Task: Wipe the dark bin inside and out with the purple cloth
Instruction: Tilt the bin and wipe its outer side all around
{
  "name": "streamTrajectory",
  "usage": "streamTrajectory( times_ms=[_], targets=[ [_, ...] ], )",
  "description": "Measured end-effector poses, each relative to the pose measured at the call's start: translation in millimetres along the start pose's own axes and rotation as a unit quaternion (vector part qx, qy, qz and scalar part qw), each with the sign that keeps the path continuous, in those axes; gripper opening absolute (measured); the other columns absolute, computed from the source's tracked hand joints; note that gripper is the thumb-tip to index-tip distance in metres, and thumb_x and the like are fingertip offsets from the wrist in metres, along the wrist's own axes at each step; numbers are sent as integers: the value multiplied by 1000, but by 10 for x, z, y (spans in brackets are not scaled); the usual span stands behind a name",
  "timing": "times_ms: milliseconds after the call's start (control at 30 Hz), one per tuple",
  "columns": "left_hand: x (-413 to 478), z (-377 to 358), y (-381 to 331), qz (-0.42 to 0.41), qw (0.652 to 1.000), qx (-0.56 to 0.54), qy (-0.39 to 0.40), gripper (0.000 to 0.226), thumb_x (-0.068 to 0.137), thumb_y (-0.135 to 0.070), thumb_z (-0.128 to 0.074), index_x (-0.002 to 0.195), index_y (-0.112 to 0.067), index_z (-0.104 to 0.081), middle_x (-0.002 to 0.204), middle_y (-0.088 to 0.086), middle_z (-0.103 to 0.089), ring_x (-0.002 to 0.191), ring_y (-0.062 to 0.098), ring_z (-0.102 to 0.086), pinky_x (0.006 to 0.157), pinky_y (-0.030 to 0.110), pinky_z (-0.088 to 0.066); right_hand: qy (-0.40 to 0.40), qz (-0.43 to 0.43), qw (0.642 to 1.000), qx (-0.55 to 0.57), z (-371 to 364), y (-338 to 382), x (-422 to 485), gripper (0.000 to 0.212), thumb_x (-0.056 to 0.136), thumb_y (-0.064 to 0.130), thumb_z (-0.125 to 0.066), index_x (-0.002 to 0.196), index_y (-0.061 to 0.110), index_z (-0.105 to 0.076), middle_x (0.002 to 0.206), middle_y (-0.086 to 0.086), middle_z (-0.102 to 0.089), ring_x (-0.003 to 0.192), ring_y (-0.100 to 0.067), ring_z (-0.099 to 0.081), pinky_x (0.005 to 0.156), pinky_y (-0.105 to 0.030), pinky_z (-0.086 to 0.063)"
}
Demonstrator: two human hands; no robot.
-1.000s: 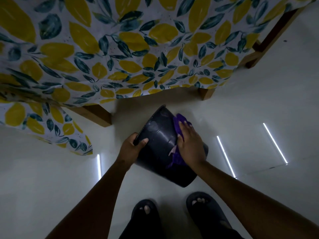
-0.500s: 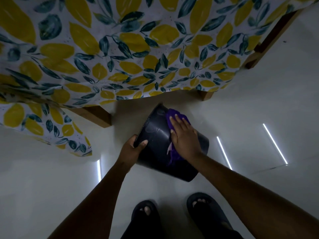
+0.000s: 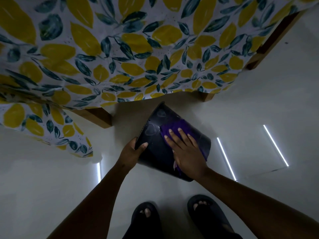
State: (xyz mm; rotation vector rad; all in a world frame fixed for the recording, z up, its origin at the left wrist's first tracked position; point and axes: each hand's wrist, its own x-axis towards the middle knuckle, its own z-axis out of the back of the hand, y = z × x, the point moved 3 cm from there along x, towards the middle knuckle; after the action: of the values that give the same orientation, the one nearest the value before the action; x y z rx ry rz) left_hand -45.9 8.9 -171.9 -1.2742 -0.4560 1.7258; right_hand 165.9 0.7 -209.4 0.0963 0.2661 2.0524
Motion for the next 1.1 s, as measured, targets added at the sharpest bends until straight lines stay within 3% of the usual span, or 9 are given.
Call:
streamTrajectory(
  times_ms=[133, 300, 367, 500, 633, 733, 800, 867, 1100],
  targets=[
    [39, -86, -109, -4, 1000, -22, -17, 45, 94, -34, -53, 134, -13, -47, 130, 7, -59, 119, 26, -56, 99, 39, -49, -13, -115, 986, 122, 208, -224, 439, 53, 98, 34, -32, 151, 26, -22, 158, 2, -27, 145, -24, -23, 112, -47, -30],
    [42, -122, -93, -10, 999, 11, -38, 40, 94, -40, -51, 125, -14, -53, 119, 4, -63, 113, 25, -60, 91, 33, -50, -17, -191, 966, 173, 172, -348, 413, 64, 97, 42, -41, 152, 18, -20, 158, -4, -26, 145, -23, -23, 116, -43, -24],
    [63, -129, -113, -5, 999, 6, -37, 39, 94, -40, -51, 122, -15, -54, 115, 3, -64, 111, 26, -61, 89, 33, -50, -20, -178, 975, 132, 147, -262, 228, 70, 94, 44, -44, 152, 16, -17, 158, -4, -25, 146, -22, -20, 116, -43, -24],
    [182, -130, -217, -30, 994, 82, -72, 42, 93, -48, -48, 120, -17, -57, 120, 7, -66, 111, 25, -61, 99, 45, -49, -11, -98, 992, 78, 69, -26, -123, 81, 86, 43, -51, 153, 20, -12, 160, -1, -18, 148, -23, -12, 113, -44, -24],
    [239, -175, -243, -43, 988, 132, -70, 36, 94, -46, -47, 111, -17, -58, 113, 6, -67, 105, 23, -62, 96, 39, -49, -16, -25, 998, 47, 82, 25, -83, 71, 91, 37, -43, 152, 19, -14, 159, -1, -23, 146, -23, -19, 111, -46, -31],
    [265, -207, -314, -35, 990, 98, -89, 40, 93, -47, -48, 93, -8, -59, 93, 9, -67, 88, 23, -62, 81, 35, -48, -14, -88, 988, 129, 179, -216, 281, 56, 99, 34, -35, 151, 17, -22, 156, -4, -30, 144, -23, -26, 113, -47, -31],
    [293, -223, -341, -31, 989, 98, -103, 46, 93, -48, -48, 91, -4, -60, 89, 14, -66, 84, 27, -62, 79, 39, -48, -1, -172, 965, 197, 179, -415, 441, 55, 100, 36, -37, 149, 13, -27, 152, -12, -36, 138, -29, -35, 111, -45, -33],
    [302, -221, -372, -28, 989, 107, -103, 43, 93, -47, -48, 91, -6, -61, 88, 12, -66, 84, 27, -62, 79, 38, -48, 31, -195, 962, 190, 149, -461, 385, 59, 98, 39, -41, 150, 15, -26, 154, -13, -32, 139, -30, -34, 112, -43, -33],
    [480, -222, -483, -39, 984, 153, -86, 41, 91, -49, -50, 87, -9, -61, 84, 11, -67, 81, 29, -63, 75, 38, -49, 28, -48, 994, 92, 35, -67, -336, 69, 89, 38, -36, 153, 25, -13, 161, -3, -18, 147, -25, -13, 114, -47, -25]
  ],
)
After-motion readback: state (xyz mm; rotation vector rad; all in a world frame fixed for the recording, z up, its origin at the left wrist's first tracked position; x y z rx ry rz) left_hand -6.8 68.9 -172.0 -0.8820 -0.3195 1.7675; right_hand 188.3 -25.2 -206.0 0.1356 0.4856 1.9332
